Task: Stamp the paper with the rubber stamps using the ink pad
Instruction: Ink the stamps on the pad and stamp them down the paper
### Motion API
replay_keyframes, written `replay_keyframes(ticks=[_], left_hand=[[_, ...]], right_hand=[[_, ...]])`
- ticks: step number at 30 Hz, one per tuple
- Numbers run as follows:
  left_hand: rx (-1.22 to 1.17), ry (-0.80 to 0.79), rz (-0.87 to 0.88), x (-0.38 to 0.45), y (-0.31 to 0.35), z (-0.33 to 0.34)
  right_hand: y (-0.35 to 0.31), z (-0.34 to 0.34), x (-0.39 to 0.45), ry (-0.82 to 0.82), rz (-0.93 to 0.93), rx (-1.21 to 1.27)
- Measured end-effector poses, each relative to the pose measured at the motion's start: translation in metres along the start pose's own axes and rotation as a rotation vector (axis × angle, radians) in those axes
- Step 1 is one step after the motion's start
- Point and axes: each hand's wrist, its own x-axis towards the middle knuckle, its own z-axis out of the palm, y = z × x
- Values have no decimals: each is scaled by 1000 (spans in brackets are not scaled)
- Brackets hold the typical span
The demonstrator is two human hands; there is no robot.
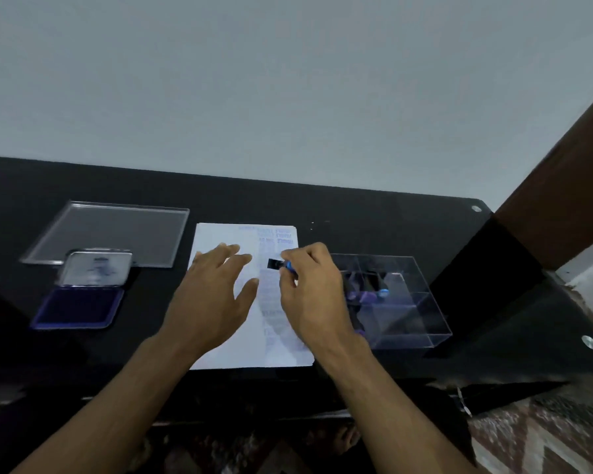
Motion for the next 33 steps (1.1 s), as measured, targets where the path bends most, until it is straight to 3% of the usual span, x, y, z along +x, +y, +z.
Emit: replay_keyframes(ticks=[18, 33], left_hand=[[91, 113, -338, -91, -174, -86], [133, 68, -341, -110, -244, -79]], right_hand=[[-147, 128, 6, -254, -240, 217], [-190, 160, 16, -458, -312, 38]])
